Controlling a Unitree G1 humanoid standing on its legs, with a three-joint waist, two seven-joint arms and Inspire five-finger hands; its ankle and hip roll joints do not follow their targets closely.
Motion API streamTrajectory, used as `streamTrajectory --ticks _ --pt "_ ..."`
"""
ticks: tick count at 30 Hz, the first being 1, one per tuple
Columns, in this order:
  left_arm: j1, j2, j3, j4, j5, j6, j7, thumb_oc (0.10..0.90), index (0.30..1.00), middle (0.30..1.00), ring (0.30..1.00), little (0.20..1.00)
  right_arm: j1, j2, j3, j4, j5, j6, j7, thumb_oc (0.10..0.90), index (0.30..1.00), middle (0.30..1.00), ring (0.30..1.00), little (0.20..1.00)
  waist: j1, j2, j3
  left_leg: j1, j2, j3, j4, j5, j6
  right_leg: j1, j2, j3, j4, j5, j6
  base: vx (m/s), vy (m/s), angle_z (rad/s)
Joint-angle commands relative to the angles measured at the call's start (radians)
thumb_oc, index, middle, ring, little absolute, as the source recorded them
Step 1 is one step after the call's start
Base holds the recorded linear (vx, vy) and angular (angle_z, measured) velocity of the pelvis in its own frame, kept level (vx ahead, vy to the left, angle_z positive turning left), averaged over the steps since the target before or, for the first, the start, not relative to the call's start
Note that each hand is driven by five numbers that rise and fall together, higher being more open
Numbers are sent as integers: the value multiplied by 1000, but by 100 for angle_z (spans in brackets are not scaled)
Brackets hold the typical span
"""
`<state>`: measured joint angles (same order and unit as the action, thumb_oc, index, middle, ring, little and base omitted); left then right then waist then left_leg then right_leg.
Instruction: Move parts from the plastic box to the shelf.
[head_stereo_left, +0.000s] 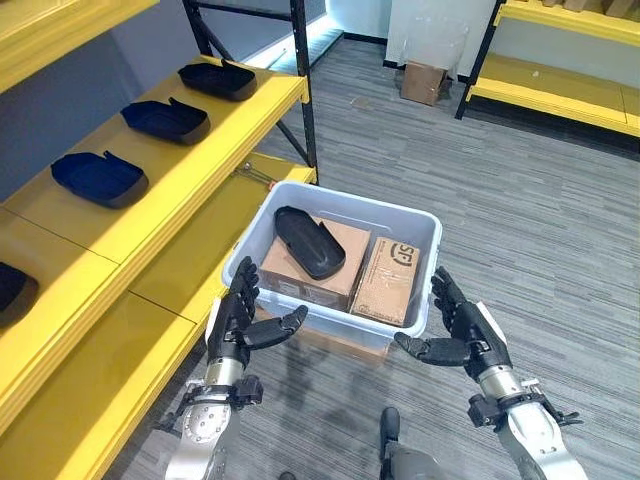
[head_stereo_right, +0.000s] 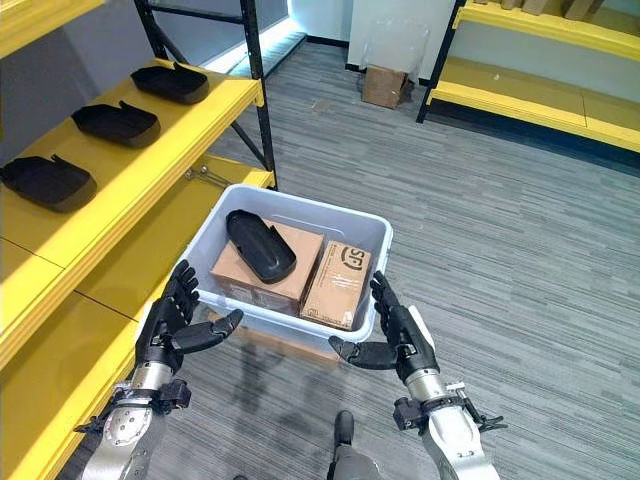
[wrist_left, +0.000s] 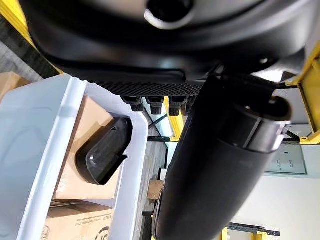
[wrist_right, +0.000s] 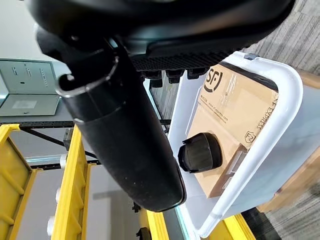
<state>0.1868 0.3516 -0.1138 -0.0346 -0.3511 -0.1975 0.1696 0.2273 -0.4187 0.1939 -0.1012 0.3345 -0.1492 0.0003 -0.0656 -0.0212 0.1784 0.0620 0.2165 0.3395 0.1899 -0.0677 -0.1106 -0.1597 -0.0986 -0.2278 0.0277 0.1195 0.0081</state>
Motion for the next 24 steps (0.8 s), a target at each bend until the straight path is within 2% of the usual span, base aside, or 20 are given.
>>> streamTrajectory --ticks 1,2,5,7,10,12,13,14,17,18,19,22,24 --pt "-76 8 19 -62 -11 -102 0 900 1000 1000 1000 1000 -53 -29 -43 -122 4 -134 -29 900 1000 1000 1000 1000 -6 -1 17 -139 12 -142 395 169 27 133 68 25 -49 -102 -10 -114 -75 -66" --pt "-81 9 20 -70 -13 -105 2 900 1000 1000 1000 1000 -58 -40 -46 -124 0 -136 -28 900 1000 1000 1000 1000 -2 -9 30 -197 -16 -188 463 166 36 130 69 36 -45 -111 -18 -82 -103 -46" --pt "-76 8 13 -78 -18 -98 -9 900 1000 1000 1000 1000 -40 -47 -65 -124 -9 -131 -31 900 1000 1000 1000 1000 2 -30 43 -287 4 -189 400 137 59 159 55 55 -51 -119 -7 70 -15 -50" --pt "-73 14 10 -81 -21 -98 -7 900 1000 1000 1000 1000 -32 -48 -76 -121 -15 -135 -39 900 1000 1000 1000 1000 12 -37 55 -295 16 -217 237 158 55 172 43 72 -45 -120 9 101 129 -21" --pt "-74 14 11 -77 -21 -100 3 900 1000 1000 1000 1000 -34 -55 -78 -115 -30 -141 -49 900 1000 1000 1000 1000 36 -22 62 -287 33 -288 -115 280 17 187 43 98 -37 -145 30 165 198 -43" --pt "-69 10 15 -77 -14 -102 7 900 1000 1000 1000 1000 -40 -58 -71 -110 -37 -140 -50 900 1000 1000 1000 1000 57 -8 61 -257 38 -360 -239 325 -10 203 50 129 -22 -165 41 213 209 -80" --pt "-65 8 19 -72 -13 -102 4 900 1000 1000 1000 1000 -39 -57 -74 -113 -36 -141 -47 900 1000 1000 1000 1000 54 1 56 -250 45 -355 -250 335 -23 209 52 137 -17 -172 44 260 284 -141" --pt "-49 6 27 -74 -21 -104 -7 900 1000 1000 1000 1000 -33 -49 -69 -109 -42 -134 -35 900 1000 1000 1000 1000 61 7 41 -205 59 -337 -248 295 -22 222 49 159 -10 -189 46 184 210 -107" --pt "-50 7 31 -77 -20 -105 -12 900 1000 1000 1000 1000 -30 -32 -66 -97 -48 -130 -35 900 1000 1000 1000 1000 63 14 27 -177 50 -312 -259 276 -21 235 31 169 -14 -188 60 172 249 -24" --pt "-52 12 32 -79 -21 -105 -10 900 1000 1000 1000 1000 -24 -23 -69 -98 -48 -128 -38 900 1000 1000 1000 1000 62 11 28 -179 43 -289 -228 260 -18 244 12 164 -16 -184 68 236 399 -35" --pt "-58 18 36 -83 -28 -107 -6 900 1000 1000 1000 1000 -20 -11 -69 -95 -53 -119 -40 900 1000 1000 1000 1000 58 5 26 -183 25 -258 -185 220 -5 259 -31 163 -23 -174 89 155 282 -29" --pt "-60 21 38 -85 -28 -109 -1 900 1000 1000 1000 1000 -19 -5 -68 -98 -55 -114 -41 900 1000 1000 1000 1000 59 -3 26 -186 10 -237 -157 193 6 267 -60 169 -30 -166 103 119 256 -34" --pt "-58 33 48 -87 -26 -114 16 900 1000 1000 1000 1000 -25 -1 -53 -101 -71 -105 -33 900 1000 1000 1000 1000 63 -24 24 -198 -20 -193 -117 145 25 247 -110 196 -36 -146 129 101 318 -42"
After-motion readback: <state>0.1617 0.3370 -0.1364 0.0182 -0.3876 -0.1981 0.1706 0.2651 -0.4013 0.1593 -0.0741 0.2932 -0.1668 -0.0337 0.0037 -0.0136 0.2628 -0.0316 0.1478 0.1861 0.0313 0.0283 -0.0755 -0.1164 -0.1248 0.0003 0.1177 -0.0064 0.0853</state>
